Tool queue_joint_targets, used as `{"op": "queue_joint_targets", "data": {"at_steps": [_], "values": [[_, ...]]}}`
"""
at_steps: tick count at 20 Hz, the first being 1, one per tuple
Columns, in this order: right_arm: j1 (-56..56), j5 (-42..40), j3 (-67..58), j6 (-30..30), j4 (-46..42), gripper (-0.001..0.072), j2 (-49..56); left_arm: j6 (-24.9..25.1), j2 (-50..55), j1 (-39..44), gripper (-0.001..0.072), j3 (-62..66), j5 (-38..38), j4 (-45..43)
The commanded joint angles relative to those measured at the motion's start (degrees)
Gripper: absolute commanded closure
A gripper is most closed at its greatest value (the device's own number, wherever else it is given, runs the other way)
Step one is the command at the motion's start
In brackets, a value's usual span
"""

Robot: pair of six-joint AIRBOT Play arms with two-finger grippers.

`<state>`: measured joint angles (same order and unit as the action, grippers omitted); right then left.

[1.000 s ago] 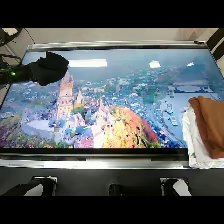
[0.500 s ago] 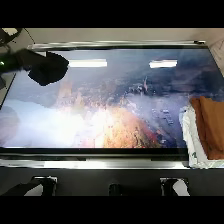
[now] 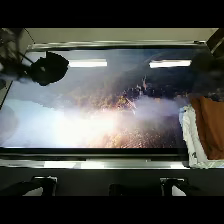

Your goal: Fold the shirts.

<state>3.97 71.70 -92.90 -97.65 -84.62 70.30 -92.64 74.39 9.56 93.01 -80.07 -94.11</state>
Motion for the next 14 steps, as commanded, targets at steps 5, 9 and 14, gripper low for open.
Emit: {"op": "queue_joint_targets", "data": {"at_steps": [5, 9, 14], "values": [[-12.37, 16.87, 2.23, -6.56, 0.37, 0.0031, 11.69, -7.87, -10.19, 1.18, 0.0103, -27.17, 5.07, 2.40], [-12.37, 16.87, 2.23, -6.56, 0.37, 0.0031, 11.65, -7.91, -10.10, 1.20, 0.0103, -27.12, 5.14, 2.45], [-12.37, 16.87, 2.23, -6.56, 0.37, 0.0031, 11.65, -7.91, -10.10, 1.20, 0.0103, -27.12, 5.14, 2.45]]}}
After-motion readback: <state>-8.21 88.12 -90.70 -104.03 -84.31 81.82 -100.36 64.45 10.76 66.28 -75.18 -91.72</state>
